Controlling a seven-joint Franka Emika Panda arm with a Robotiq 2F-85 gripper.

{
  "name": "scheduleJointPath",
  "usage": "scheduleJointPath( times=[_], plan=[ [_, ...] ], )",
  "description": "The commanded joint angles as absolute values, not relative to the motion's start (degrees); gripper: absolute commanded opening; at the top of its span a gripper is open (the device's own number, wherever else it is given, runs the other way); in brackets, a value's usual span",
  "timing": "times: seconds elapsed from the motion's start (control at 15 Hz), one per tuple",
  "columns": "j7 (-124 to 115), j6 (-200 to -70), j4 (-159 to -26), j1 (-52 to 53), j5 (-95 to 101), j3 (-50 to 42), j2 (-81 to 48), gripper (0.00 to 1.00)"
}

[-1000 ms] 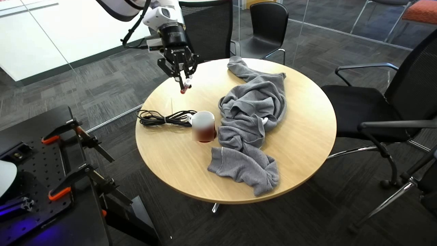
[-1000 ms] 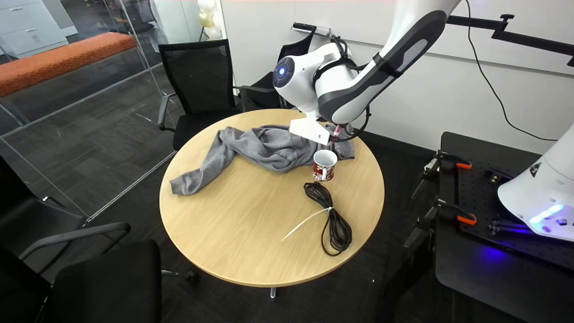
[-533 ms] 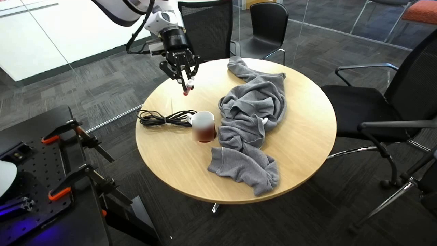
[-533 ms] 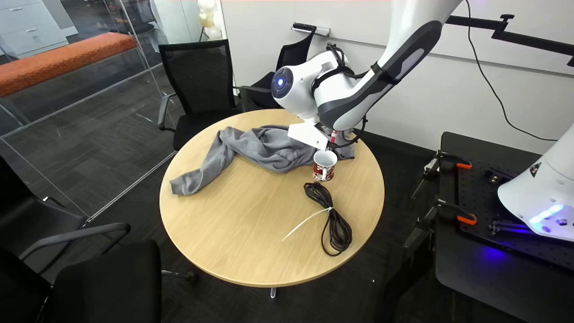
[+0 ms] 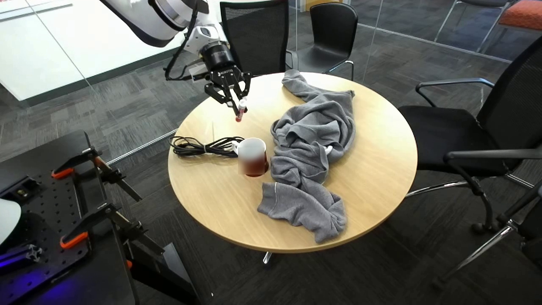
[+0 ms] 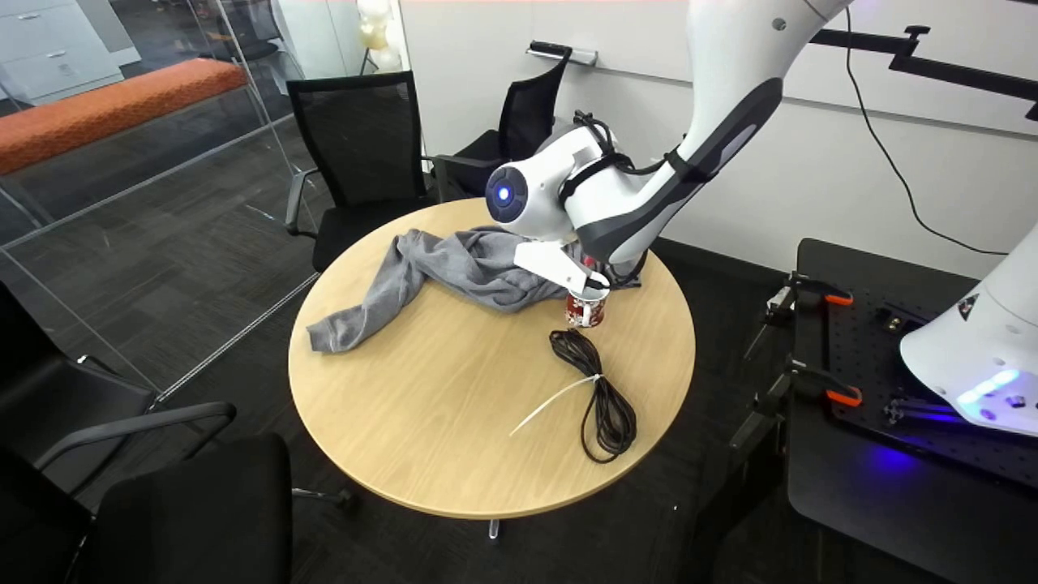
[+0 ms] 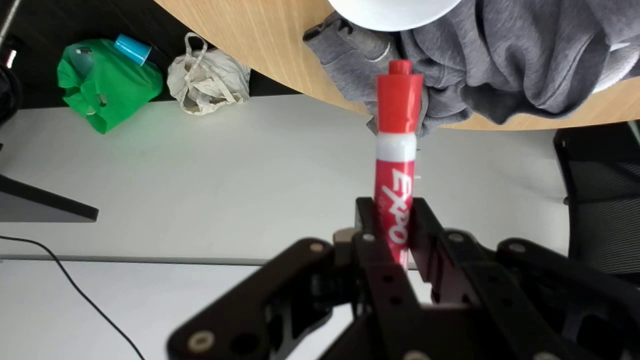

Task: Put the red marker inside the maroon mug

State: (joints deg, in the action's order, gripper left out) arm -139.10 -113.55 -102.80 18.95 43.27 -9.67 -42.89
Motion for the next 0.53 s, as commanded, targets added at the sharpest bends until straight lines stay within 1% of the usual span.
scheduleJointPath(
  times=[0.0,0.47],
  plan=[
    [-141.49,-110.93,-101.19,18.23,45.42,-8.39,-44.4,0.05],
    [-141.5,-110.16,-100.64,17.71,45.4,-7.95,-47.07,0.05]
  ],
)
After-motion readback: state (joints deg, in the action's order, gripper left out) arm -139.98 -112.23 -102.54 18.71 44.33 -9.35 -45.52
